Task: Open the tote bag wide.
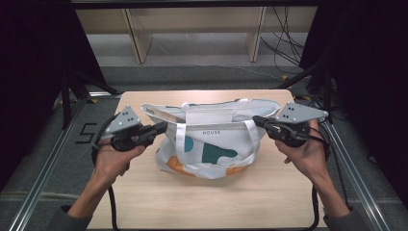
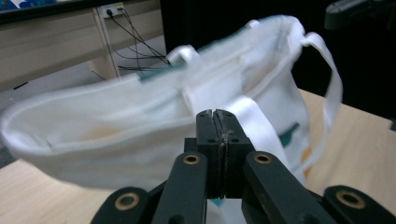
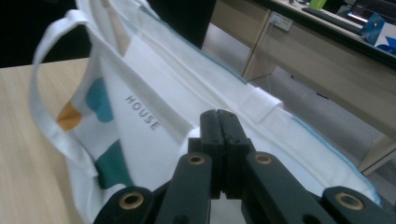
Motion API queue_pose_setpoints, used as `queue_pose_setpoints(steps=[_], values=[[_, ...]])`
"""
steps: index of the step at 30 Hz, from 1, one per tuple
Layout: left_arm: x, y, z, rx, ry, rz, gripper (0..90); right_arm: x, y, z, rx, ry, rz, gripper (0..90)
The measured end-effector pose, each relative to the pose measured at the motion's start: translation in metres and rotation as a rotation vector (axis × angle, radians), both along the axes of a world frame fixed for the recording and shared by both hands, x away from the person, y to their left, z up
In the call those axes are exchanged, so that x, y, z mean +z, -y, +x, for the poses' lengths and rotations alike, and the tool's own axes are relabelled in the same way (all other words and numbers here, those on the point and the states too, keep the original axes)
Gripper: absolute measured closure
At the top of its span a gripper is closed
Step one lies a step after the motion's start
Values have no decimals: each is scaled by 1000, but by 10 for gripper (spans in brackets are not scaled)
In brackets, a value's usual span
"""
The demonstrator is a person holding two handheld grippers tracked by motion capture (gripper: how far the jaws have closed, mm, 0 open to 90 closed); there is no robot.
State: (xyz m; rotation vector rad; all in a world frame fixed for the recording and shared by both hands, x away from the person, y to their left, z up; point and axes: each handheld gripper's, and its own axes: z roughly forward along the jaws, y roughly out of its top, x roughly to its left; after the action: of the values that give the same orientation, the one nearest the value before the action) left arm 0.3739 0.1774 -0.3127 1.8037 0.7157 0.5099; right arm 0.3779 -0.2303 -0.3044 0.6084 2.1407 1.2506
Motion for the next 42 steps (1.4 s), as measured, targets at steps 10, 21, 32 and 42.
queue_pose_setpoints(steps=[10,21,32,42], values=[[-6,1,53,60,-72,21,879,-7,-7,38,-38,-65,-60,900],[-53,-10,80,98,-171,103,891,-60,-8,65,-65,-213,-155,900],[-129,-19,89,102,-342,162,896,-119,-12,59,-33,-307,-163,900],[-115,-9,75,79,-314,211,884,-126,-10,41,-26,-337,-212,900]])
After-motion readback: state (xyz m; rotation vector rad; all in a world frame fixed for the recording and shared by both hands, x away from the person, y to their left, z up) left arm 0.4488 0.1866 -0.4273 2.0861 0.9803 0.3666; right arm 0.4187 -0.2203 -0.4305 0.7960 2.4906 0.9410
